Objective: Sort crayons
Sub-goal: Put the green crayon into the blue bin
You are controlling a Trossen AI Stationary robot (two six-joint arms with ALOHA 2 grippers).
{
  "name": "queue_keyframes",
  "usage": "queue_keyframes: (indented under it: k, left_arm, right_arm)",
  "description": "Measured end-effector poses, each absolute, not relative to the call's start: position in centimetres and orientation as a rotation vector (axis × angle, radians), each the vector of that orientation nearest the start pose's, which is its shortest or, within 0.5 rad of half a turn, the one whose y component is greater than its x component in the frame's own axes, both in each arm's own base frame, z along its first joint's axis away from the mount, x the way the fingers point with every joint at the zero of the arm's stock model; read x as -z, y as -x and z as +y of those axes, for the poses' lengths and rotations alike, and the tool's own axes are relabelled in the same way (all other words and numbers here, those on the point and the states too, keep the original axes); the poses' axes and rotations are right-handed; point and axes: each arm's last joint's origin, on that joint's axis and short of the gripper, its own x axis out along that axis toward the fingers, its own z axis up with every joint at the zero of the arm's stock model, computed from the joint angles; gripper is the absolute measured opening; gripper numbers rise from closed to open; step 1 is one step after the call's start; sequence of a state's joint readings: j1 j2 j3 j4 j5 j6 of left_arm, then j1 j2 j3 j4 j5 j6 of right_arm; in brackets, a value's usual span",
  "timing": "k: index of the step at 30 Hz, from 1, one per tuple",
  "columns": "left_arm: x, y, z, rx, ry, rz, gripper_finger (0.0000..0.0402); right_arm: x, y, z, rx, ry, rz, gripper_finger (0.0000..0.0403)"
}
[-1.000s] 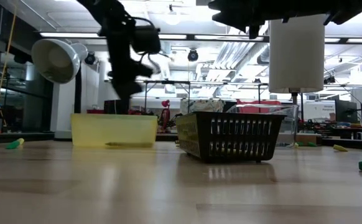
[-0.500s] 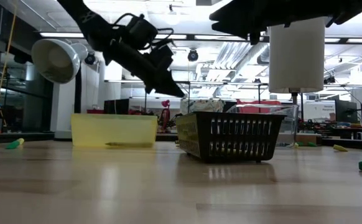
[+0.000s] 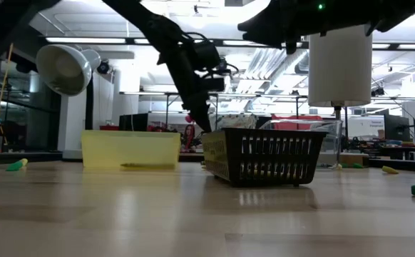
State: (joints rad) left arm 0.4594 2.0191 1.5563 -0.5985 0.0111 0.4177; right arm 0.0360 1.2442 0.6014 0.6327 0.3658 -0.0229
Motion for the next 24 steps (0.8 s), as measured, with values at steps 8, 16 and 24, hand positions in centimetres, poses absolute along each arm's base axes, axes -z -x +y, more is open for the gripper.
queue_keyframes:
  k: [8, 16, 24]
  left_arm:
    - [-18.9, -38.0, 20.5, -0.057, -0.21, 1.238, 0.0027]
    - [-18.5, -37.9, 20.2, 0.085, -0.447, 1.302, 0.0098]
    - [-16.5, -38.5, 20.3, 0.177, -0.38, 1.255, 0.0144]
  right_arm:
    - [-25.1, -26.2, -0.2, 0.332, 0.008, 0.042, 0.0179]
    - [-24.9, -26.2, -0.2, 0.33, 0.01, 0.056, 0.0179]
    - [-24.9, -26.2, -0.2, 0.328, 0.012, 0.064, 0.0179]
